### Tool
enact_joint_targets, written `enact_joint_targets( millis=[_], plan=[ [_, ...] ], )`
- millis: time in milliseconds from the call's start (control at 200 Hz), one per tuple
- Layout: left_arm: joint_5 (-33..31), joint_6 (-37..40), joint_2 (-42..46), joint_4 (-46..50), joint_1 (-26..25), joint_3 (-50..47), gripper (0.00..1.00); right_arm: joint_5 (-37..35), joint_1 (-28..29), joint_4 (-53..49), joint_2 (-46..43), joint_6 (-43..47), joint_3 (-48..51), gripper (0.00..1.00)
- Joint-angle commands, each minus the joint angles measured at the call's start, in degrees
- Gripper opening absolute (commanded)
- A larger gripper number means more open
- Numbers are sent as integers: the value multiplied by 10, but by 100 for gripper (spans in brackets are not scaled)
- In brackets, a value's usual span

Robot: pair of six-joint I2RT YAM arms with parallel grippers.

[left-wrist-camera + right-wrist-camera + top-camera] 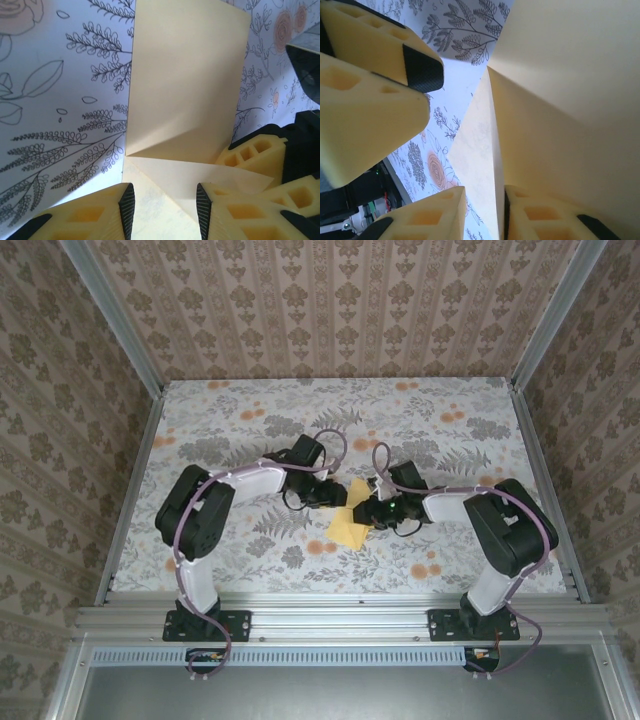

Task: Fold a paper plane with a square sheet of paper (pick it up from the middle)
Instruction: Turn over the paper at the center of the table.

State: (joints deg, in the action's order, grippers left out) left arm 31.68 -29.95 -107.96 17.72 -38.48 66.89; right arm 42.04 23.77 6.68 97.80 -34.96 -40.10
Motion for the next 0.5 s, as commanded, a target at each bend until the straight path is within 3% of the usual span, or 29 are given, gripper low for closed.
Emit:
enact_joint_targets(
  millis=[0,170,495],
  plan=[
    [4,5,34,12,7,-12,42,-2,7,4,2,-6,-8,23],
    [-5,8,57,19,12,-27,51,2,7,-6,-21,-10,-16,8],
    [6,-26,140,-11,41,-88,59,37,4,-7,-75,-33,-46,5]
  ],
)
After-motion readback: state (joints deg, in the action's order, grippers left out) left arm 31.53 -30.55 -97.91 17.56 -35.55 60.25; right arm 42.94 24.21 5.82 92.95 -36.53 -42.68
